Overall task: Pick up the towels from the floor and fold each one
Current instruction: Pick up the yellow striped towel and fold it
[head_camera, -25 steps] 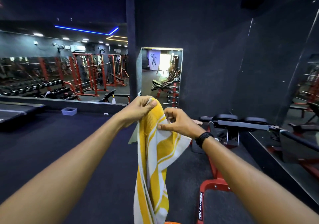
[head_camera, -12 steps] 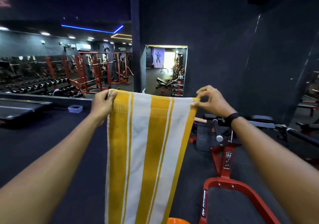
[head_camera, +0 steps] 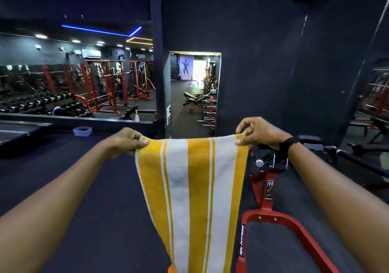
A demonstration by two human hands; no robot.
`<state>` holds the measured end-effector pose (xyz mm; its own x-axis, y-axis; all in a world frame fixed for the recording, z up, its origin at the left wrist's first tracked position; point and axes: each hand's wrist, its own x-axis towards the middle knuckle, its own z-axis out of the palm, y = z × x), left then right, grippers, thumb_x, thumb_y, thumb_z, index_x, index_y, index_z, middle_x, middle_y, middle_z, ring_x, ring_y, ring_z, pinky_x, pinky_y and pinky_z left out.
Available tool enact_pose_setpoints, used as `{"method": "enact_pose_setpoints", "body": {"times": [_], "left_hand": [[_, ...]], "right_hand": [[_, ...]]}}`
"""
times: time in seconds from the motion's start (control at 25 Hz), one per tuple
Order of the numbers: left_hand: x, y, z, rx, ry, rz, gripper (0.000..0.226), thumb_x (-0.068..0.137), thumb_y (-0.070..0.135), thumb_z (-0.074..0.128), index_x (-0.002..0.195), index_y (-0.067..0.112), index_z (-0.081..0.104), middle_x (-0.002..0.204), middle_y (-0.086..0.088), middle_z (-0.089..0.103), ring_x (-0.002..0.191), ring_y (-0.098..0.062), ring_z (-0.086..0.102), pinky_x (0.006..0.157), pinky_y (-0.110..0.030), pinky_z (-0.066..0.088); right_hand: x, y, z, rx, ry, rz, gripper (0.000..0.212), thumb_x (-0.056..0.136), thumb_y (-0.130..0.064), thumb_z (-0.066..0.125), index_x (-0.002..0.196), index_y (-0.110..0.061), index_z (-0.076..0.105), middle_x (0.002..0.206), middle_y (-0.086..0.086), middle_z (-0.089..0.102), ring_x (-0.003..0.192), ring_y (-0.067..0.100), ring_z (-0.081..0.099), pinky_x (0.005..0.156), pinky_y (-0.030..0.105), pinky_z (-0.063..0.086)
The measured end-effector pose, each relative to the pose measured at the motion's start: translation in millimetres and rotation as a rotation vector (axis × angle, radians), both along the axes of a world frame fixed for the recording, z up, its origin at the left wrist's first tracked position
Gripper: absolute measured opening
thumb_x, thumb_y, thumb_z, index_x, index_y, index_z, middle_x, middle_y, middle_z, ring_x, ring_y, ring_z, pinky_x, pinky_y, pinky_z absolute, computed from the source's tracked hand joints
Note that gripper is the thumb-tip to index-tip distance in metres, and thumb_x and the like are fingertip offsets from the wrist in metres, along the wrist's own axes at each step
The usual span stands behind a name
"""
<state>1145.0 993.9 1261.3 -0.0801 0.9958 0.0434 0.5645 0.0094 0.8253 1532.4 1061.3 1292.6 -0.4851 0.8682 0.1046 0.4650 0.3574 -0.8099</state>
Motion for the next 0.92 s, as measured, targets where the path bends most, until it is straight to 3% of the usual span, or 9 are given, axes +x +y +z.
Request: {"method": "enact_pose_setpoints", "body": {"times": [0.08,0.16,0.28,0.36,0.52,0.68,0.76,0.84,0.92], "left_hand": [[16,5,22,0.157,-0.228,0.022,0.014,0.09,0.017,0.063,0.096,0.005,0.066,0.084,-0.006,0.069,0.084,-0.022,0.061,0.073,-0.033,0.055],[30,14,42,0.331,-0.54,-0.026,0.041,0.073,0.038,0.077,0.105,0.017,0.062,0.092,0.004,0.073,0.088,-0.016,0.065,0.069,-0.029,0.056],[47,8,-3,0.088,-0.389,-0.174,0.09,0.034,0.058,0.091,0.112,0.019,0.065,0.108,0.001,0.072,0.101,-0.018,0.067,0.09,-0.04,0.053],[41,4,-37,-0.081,-0.347,-0.139,0.088,0.035,0.052,0.093,0.11,0.013,0.067,0.108,-0.004,0.073,0.101,-0.021,0.068,0.095,-0.042,0.051],[15,2,-48,-0.28,-0.349,-0.028,0.049,0.056,0.04,0.083,0.088,0.007,0.067,0.083,-0.007,0.073,0.078,-0.02,0.067,0.07,-0.032,0.055],[21,6,-38,-0.303,-0.322,0.042,0.021,0.077,0.029,0.075,0.084,0.011,0.068,0.074,-0.003,0.063,0.067,-0.014,0.058,0.053,-0.023,0.052],[24,8,-19,-0.233,-0.503,0.055,0.027,0.075,0.034,0.072,0.089,0.012,0.067,0.069,-0.001,0.066,0.059,-0.012,0.062,0.051,-0.022,0.055],[21,9,-5,-0.104,-0.793,0.019,0.044,0.071,0.049,0.071,0.094,0.011,0.07,0.079,-0.006,0.074,0.07,-0.017,0.071,0.063,-0.032,0.06],[23,-3,-9,-0.152,-0.757,-0.074,0.072,0.046,0.063,0.082,0.097,0.014,0.073,0.095,-0.009,0.075,0.085,-0.022,0.073,0.072,-0.04,0.058]], "right_hand": [[7,4,23,0.046,0.156,-0.03,0.039,0.061,-0.013,0.08,0.093,-0.009,0.059,0.066,0.003,0.068,0.056,0.011,0.063,0.049,0.022,0.053],[12,12,48,0.056,0.448,-0.08,0.043,0.063,-0.021,0.078,0.101,-0.018,0.058,0.077,0.0,0.073,0.068,0.01,0.069,0.057,0.026,0.056],[9,7,4,-0.091,0.199,-0.042,0.023,0.08,-0.021,0.072,0.101,-0.014,0.065,0.084,0.0,0.073,0.073,0.013,0.069,0.064,0.032,0.057],[9,4,-45,-0.192,0.176,-0.068,0.02,0.087,-0.018,0.066,0.099,-0.002,0.066,0.082,0.002,0.071,0.069,0.012,0.065,0.061,0.027,0.055],[18,10,-75,-0.334,0.375,-0.113,0.015,0.091,-0.017,0.06,0.103,-0.01,0.068,0.094,0.0,0.074,0.08,0.01,0.07,0.068,0.026,0.059],[8,17,-66,-0.356,0.296,-0.129,0.023,0.092,-0.018,0.061,0.109,-0.004,0.068,0.103,0.006,0.071,0.077,0.01,0.069,0.066,0.023,0.058],[6,19,-38,-0.32,0.392,-0.164,0.019,0.087,-0.017,0.066,0.102,-0.005,0.067,0.095,0.008,0.07,0.067,0.008,0.069,0.06,0.022,0.058],[3,21,-13,-0.3,0.511,-0.075,0.04,0.071,-0.028,0.077,0.103,-0.008,0.064,0.092,0.006,0.071,0.07,0.011,0.068,0.063,0.025,0.058],[-8,12,-22,-0.348,0.327,0.05,0.041,0.073,-0.029,0.077,0.107,-0.009,0.065,0.093,0.005,0.069,0.075,0.016,0.066,0.068,0.029,0.058]]}}
